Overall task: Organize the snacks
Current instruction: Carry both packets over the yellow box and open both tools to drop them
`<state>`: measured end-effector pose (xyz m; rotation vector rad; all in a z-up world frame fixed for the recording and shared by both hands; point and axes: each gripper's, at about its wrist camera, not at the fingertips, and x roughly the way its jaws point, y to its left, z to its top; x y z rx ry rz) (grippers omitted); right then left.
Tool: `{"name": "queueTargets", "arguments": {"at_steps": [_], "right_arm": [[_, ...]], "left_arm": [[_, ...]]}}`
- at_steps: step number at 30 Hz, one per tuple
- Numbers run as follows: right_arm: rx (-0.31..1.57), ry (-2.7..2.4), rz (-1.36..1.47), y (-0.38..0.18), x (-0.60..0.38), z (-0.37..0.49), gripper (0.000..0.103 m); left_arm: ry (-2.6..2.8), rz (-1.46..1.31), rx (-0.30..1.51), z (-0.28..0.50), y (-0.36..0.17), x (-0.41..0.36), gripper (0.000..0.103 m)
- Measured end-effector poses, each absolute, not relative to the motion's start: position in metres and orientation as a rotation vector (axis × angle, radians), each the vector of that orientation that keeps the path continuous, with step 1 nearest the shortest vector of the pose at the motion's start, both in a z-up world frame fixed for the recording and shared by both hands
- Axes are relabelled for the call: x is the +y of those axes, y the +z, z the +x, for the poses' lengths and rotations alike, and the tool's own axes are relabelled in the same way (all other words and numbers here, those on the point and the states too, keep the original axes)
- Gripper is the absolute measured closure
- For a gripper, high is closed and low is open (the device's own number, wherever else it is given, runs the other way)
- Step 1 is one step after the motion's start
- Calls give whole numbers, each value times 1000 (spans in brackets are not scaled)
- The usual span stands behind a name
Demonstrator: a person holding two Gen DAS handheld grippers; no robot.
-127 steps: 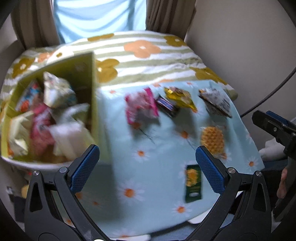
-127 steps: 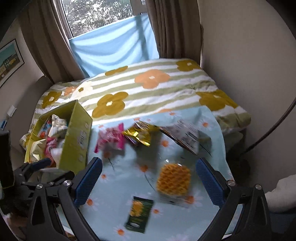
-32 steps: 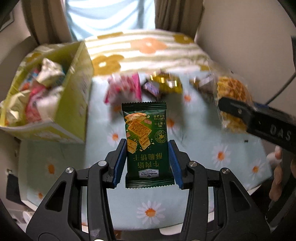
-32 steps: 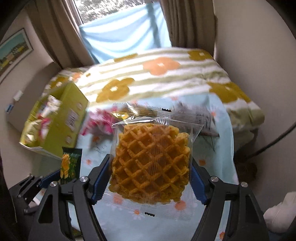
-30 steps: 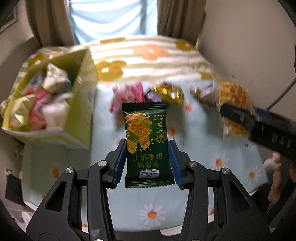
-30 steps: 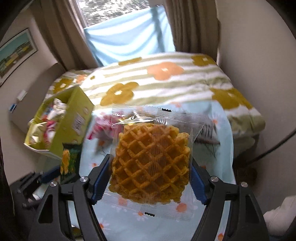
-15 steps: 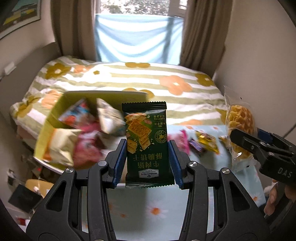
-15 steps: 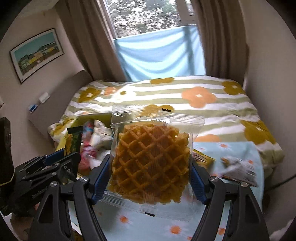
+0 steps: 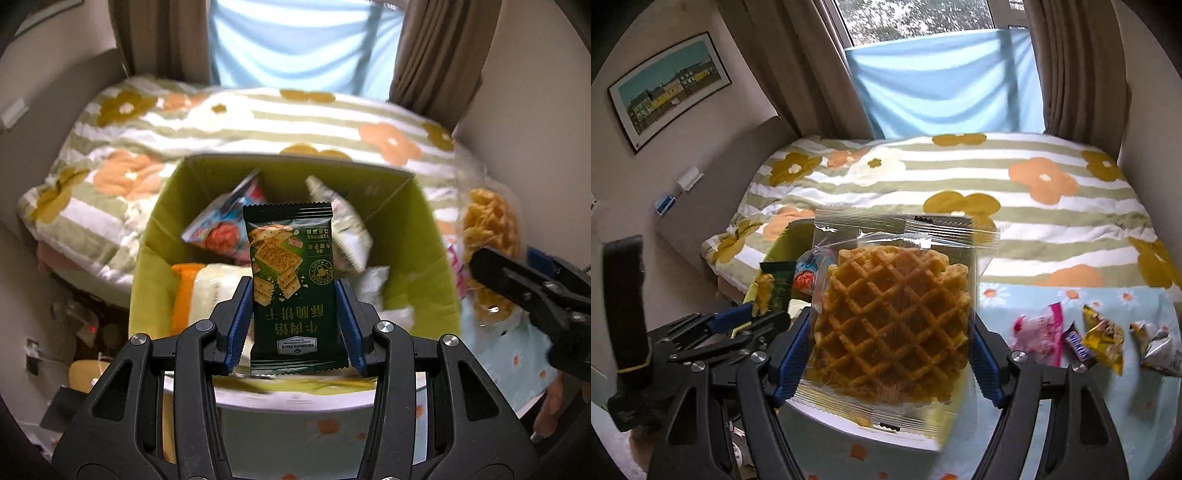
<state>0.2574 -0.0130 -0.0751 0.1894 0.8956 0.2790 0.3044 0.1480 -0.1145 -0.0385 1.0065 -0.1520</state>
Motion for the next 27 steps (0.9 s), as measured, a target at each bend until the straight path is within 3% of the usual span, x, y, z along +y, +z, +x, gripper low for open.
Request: {"name": "queueTargets", "arguments": {"at_steps": [10, 11, 13, 16, 27], "right_arm": [[972, 191, 225, -94, -1, 262, 31], [976, 188, 228, -95, -2, 263, 31], [978, 176, 225, -95, -3, 263, 31], [977, 176, 244, -95, -8, 263, 31], [997, 228, 216, -97, -3, 263, 29]], "left_arm": [[-300, -10, 1105, 323, -151, 149, 60], [-310, -9, 1125, 324, -154, 148, 55], [-266, 15, 1128, 325, -156, 147, 28], [-232, 7, 1116, 323, -156, 157, 8], [-147, -21, 1091, 299, -143, 183, 8]]}}
